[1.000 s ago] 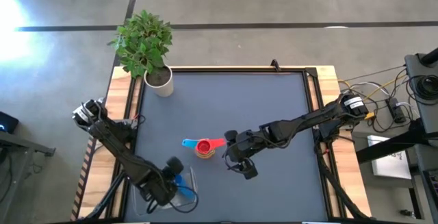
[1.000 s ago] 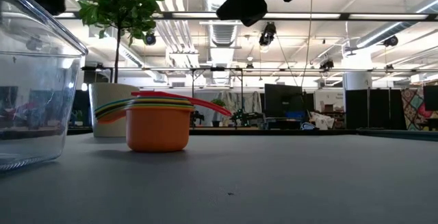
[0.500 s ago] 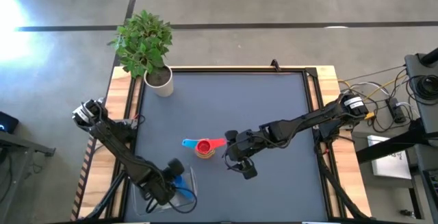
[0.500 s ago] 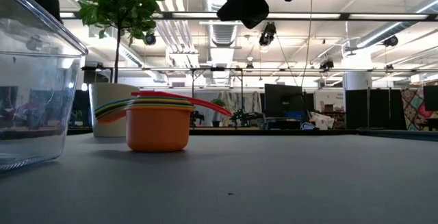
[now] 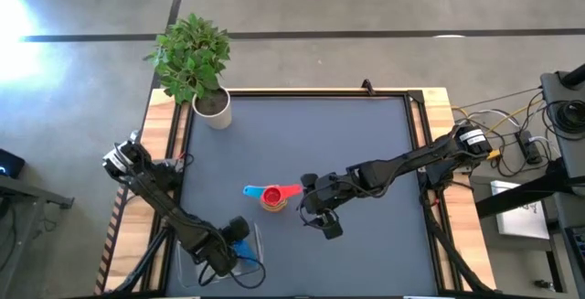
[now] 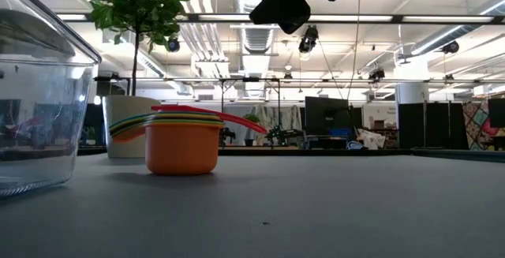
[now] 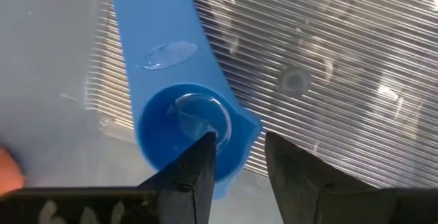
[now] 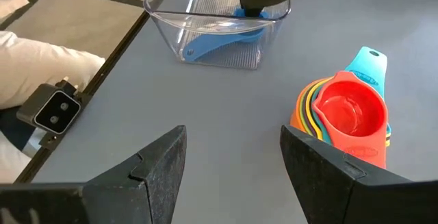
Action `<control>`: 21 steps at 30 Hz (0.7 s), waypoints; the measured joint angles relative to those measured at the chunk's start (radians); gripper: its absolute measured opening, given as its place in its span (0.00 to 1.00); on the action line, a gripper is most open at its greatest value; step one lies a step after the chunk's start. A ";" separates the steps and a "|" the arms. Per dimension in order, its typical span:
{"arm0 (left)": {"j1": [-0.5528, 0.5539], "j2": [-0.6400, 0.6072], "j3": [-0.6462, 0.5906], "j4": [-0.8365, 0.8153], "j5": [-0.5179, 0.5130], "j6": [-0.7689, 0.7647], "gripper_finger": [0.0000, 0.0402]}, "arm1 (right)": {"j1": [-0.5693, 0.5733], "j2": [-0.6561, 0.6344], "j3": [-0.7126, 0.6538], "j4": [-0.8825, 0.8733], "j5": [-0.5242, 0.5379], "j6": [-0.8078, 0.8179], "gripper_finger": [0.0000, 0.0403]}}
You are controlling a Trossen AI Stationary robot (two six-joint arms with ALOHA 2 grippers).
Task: Nest measuring cups in basket
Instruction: Stack the blue measuring cup into the red measuring cup
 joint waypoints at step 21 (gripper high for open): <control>-0.009 0.009 0.086 -0.061 0.008 -0.107 0.00 | 0.000 0.000 0.029 0.017 0.000 0.018 0.56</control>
